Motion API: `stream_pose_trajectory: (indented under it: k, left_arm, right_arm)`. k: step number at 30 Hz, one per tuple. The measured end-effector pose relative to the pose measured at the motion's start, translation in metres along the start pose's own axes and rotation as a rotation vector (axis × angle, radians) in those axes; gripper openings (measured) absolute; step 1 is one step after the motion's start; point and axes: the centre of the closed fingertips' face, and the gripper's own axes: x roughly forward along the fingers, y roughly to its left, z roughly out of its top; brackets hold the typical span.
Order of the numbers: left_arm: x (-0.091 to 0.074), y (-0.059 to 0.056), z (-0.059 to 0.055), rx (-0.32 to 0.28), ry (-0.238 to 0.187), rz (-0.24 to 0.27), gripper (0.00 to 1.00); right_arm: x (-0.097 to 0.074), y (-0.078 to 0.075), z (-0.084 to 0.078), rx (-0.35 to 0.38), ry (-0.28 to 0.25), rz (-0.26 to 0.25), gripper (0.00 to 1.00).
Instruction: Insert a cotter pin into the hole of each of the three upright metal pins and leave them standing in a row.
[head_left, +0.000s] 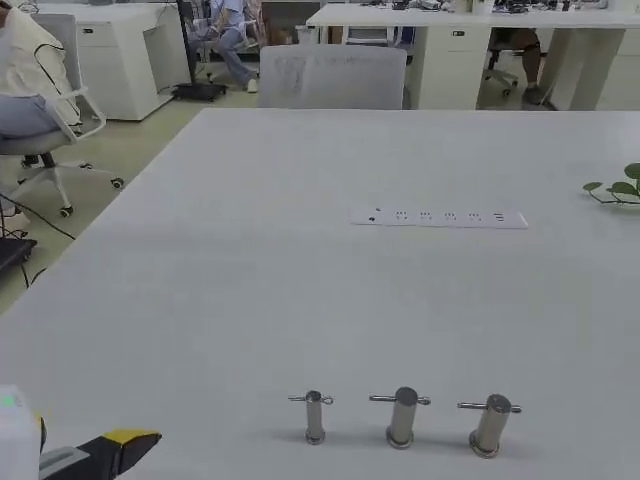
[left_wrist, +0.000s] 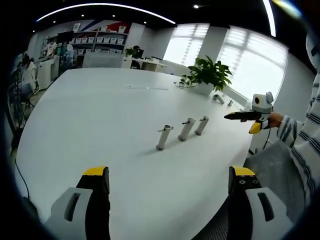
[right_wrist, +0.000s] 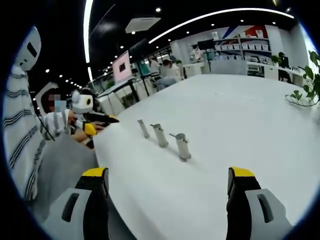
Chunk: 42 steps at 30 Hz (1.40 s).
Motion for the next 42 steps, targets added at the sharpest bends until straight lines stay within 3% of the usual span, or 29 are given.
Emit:
stream_pose_trajectory:
  k: [3, 14, 27, 42]
  left_arm:
    - [-0.002, 0.0, 0.001, -0.07, -0.02, -0.018, 1.0]
    - [-0.007, 0.007, 0.003, -0.03, -0.002, 0.012, 1.0]
    - [-0.008, 0.011, 0.0, -0.072, -0.003, 0.025, 0.99]
    - [-0.011, 0.012, -0.003, -0.042, 0.009, 0.047, 0.99]
  right_arm:
    - [0.001, 0.001, -0.001, -0.004, 0.01, -0.005, 1.0]
    - [0.003, 0.002, 0.003, -0.016, 0.026, -0.03, 1.0]
    - [0.007, -0.003, -0.002, -0.05, 0.071, -0.064, 0.96]
    - [0.011, 0.0, -0.01, -0.048, 0.086, -0.065, 0.96]
